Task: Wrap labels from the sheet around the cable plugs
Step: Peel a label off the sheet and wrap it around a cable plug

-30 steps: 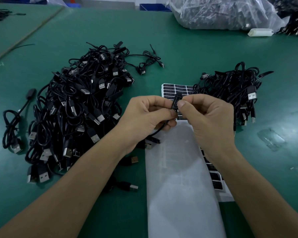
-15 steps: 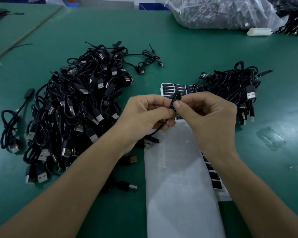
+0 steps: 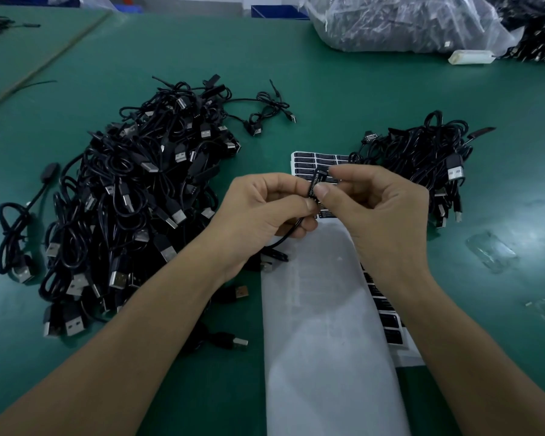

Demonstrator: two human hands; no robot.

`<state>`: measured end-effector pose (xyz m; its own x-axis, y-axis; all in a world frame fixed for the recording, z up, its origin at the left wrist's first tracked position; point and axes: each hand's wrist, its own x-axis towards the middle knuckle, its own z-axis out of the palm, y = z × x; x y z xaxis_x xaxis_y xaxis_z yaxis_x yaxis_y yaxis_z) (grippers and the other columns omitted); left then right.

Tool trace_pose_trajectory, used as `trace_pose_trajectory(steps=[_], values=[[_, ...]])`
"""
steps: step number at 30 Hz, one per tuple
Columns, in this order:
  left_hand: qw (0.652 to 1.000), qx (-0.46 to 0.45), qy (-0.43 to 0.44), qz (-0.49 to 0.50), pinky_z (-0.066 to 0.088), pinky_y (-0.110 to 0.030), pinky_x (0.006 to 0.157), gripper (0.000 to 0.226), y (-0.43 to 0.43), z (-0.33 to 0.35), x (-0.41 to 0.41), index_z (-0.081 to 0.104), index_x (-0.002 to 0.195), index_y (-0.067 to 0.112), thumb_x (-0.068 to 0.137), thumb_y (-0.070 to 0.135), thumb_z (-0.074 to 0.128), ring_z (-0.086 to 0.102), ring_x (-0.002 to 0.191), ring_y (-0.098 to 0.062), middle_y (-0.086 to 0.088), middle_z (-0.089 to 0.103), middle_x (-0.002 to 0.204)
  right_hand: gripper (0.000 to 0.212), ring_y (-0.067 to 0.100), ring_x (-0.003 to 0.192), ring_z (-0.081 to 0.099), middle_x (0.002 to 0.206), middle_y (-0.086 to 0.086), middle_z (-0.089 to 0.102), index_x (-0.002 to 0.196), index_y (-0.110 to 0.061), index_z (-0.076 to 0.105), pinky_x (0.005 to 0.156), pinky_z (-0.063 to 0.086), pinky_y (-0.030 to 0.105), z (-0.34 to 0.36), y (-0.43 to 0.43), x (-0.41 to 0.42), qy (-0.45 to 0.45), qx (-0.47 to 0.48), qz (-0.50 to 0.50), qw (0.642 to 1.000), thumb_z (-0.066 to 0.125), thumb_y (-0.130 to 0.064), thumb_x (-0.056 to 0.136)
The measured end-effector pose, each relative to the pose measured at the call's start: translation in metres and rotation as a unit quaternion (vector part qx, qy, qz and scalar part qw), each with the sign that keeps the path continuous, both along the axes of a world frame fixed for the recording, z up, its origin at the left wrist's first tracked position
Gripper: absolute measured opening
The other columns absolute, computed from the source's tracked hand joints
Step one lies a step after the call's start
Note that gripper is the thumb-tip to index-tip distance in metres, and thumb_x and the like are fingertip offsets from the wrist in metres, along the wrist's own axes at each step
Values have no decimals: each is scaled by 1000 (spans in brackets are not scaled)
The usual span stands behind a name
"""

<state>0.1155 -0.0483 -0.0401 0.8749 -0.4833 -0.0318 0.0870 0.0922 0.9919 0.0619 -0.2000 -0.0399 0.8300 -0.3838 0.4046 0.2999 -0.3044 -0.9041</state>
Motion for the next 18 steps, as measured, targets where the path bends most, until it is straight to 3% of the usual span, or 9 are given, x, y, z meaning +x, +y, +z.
trace_pose_trajectory(steps=[5,8,11,16,18], values=[[1000,18,-12,-10,54,-19,59,8,0,1,-1,76,92,5,86,1,73,67,63,-12,-16,74,80,17,16,77,72,81,-7,76,97,-28,75,76,61,34,-2,-1,1,22,-16,28,999,80,-20,83],[999,27,-17,-12,55,-20,59,9,-1,2,-2,75,92,2,87,-3,70,65,60,-11,-14,73,77,5,17,72,71,77,-5,75,88,-26,76,72,60,34,-2,-1,2,28,-13,45,999,77,-20,86],[999,42,-31,-10,56,-21,60,12,-2,3,-3,73,86,4,85,-7,69,65,58,-11,-7,70,70,17,8,56,54,63,-10,66,77,-26,73,57,48,23,-1,-1,1,25,-15,33,999,70,-22,93],[993,69,-98,-3,58,-25,57,8,-3,8,-7,69,84,5,85,6,77,66,58,-13,-10,70,72,31,1,52,47,53,-16,56,68,-22,67,55,41,17,3,2,-1,11,-39,23,999,62,-22,99],[983,95,-157,9,52,-22,53,15,-4,11,-7,67,79,9,84,17,79,62,54,-11,-8,68,66,41,8,50,42,52,-7,52,63,-14,61,51,39,24,2,2,-2,3,-51,27,998,55,-23,103]])
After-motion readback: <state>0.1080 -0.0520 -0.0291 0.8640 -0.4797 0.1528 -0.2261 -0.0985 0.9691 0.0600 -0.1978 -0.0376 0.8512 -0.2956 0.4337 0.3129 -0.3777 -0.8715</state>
